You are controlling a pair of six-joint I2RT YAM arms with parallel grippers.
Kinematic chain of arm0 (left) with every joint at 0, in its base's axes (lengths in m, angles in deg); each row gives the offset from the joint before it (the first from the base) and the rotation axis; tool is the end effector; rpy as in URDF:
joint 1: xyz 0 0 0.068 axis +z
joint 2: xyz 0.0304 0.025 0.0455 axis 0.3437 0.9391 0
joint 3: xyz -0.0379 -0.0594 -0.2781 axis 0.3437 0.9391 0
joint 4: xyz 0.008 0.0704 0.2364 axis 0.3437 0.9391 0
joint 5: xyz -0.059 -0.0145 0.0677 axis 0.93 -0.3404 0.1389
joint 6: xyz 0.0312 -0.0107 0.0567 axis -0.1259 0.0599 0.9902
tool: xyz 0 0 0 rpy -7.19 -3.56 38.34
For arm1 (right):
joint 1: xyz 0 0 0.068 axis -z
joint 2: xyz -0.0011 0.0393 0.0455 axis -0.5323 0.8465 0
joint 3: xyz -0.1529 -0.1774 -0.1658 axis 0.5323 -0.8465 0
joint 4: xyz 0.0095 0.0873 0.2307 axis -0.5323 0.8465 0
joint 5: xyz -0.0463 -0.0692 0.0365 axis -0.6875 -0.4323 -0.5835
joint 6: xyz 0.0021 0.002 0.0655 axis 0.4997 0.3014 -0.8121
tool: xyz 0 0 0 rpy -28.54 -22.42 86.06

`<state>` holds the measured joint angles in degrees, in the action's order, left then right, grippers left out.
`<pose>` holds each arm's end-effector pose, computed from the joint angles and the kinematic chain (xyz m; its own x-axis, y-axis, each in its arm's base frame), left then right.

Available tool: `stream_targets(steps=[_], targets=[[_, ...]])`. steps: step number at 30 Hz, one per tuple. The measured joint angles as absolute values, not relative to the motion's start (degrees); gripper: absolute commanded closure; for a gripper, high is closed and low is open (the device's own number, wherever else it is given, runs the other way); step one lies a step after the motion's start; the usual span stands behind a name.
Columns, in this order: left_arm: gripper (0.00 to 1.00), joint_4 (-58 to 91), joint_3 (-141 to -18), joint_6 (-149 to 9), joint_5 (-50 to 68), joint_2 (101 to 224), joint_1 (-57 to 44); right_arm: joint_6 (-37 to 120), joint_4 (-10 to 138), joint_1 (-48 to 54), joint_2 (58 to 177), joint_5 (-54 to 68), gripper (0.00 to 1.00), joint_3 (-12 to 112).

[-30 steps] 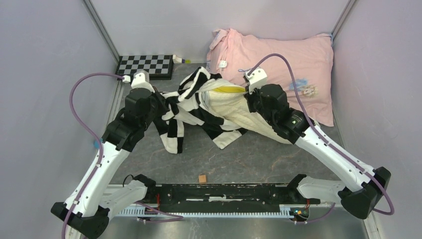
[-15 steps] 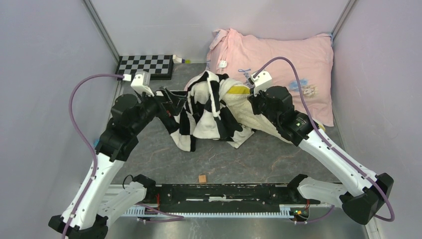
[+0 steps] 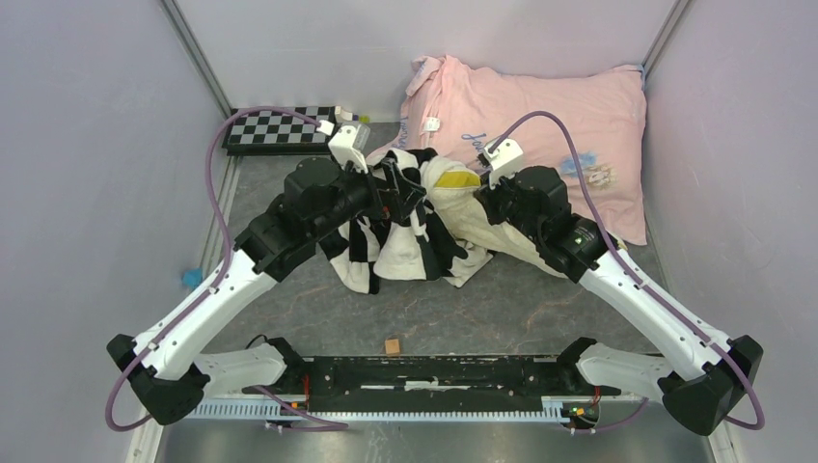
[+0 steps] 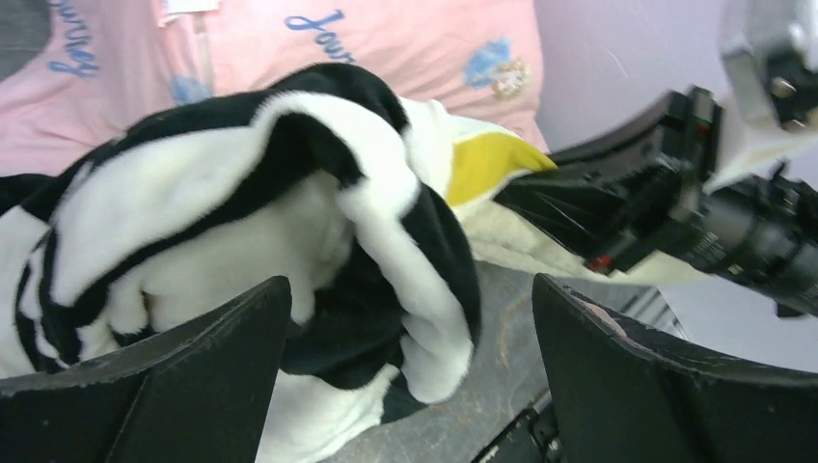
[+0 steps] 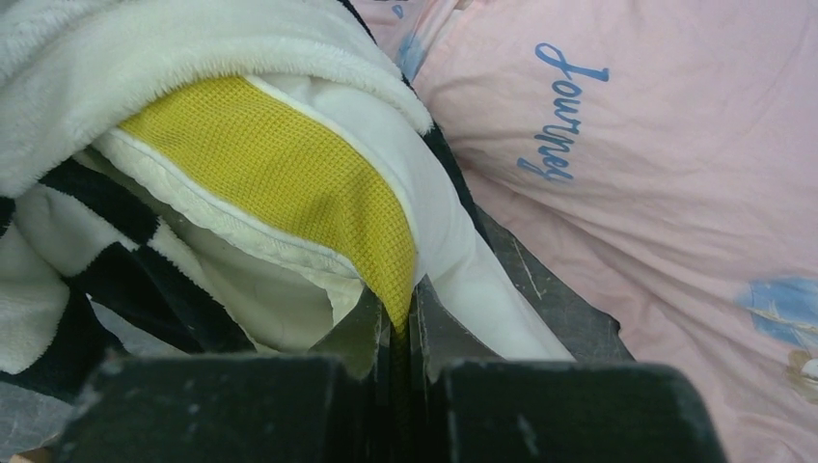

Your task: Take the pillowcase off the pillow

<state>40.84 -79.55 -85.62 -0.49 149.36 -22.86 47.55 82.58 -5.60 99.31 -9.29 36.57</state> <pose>0.1691 -0.1558 0.4302 -0.4485 -0.2099 -0.8688 0.5177 0.7313 -0.4440 0.1947 0.1410 0.3764 -0.2721 -0.1939 -0.9425 -0.4895 0.8712 -0.0379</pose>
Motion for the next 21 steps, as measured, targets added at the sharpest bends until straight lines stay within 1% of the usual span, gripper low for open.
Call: stream_targets(steps=[5, 6, 7, 8, 9, 10, 11, 14, 16, 19, 21], targets=[[0.01, 40.88, -80.14, -85.53, -4.82, 151.48, -23.12, 47.53, 82.58, -5.6, 99.31, -8.02, 1.0, 36.48], [0.08, 41.26, -80.73, -85.53, -5.56, 152.49, -23.45, 47.53, 82.58, -5.6, 99.31, -7.91, 1.0, 36.48], [0.22, 42.02, -81.87, -85.53, -6.74, 153.93, -23.77, 47.51, 82.58, -5.6, 99.31, -7.86, 1.0, 36.48], [0.47, 42.65, -82.94, -85.53, -7.66, 155.2, -24.01, 47.51, 82.58, -5.57, 99.31, -7.76, 1.0, 36.48], [0.73, 43.44, -84.19, -85.47, -9.15, 156.66, -24.17, 47.48, 82.58, -5.55, 99.31, -7.69, 1.0, 36.48], [0.88, 44.27, -85.28, -85.47, -10.9, 157.97, -24.26, 47.48, 82.55, -5.53, 99.31, -7.65, 1.0, 36.48], [0.96, 45.12, -86.07, -85.38, -12.6, 158.93, -24.28, 47.46, 82.58, -5.53, 99.31, -7.67, 1.0, 36.46], [0.98, 46.55, -86.42, -85.1, -17.41, 159.31, -23.82, 47.03, 82.18, -5.55, 99.18, -7.71, 1.0, 36.11], [0.98, 46.94, -86.35, -85.21, -17.69, 158.48, -22.14, 46.57, 81.74, -5.73, 98.78, -8.63, 1.0, 35.48], [0.98, 46.59, -84.08, -87.37, -14.13, 154.67, -14.2, 45.08, 80.61, -6.32, 97.14, -11.82, 1.0, 33.82], [0.98, 46.5, -81.63, -88.83, -13.78, 151.66, -6.29, 43.62, 79.76, -6.69, 95.46, -15.01, 1.0, 32.2]])
